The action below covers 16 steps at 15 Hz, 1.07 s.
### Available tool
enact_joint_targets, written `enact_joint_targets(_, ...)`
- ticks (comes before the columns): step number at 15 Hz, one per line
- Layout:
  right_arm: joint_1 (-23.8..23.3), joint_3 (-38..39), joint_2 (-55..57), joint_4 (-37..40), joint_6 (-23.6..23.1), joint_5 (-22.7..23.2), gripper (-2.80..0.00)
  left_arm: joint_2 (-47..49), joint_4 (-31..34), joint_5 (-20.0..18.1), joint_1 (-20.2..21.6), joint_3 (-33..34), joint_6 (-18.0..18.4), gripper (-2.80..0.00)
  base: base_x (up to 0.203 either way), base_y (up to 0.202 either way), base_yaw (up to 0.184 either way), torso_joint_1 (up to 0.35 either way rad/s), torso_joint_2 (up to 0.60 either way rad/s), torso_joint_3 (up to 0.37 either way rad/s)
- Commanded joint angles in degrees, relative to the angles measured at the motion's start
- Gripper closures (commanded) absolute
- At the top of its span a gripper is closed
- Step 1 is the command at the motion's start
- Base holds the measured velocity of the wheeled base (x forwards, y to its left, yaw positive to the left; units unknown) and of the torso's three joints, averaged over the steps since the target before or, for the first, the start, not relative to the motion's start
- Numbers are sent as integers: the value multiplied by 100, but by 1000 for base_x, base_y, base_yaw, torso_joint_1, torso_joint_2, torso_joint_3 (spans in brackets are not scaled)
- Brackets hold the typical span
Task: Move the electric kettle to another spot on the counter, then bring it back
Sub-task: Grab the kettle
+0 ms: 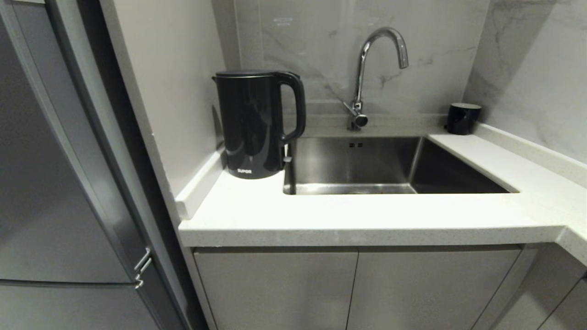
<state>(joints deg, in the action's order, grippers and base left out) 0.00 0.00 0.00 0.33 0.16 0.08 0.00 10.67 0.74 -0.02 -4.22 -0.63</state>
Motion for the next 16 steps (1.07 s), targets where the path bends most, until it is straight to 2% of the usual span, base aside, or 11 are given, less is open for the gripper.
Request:
enact_joint_targets(1,0,0,9,2,2,1,0,0,6,5,3,-9,-7,0,0,0,0,17,-213,-191)
enact_joint_targets(7,0,0,9,2,2,1,0,0,6,5,2,-9,-5,0,0,0,0,54,-414,-355)
enact_joint_targets(16,0,0,9,2,2,1,0,0,6,5,2,0,-7,0,0,0,0,140,-516,-382)
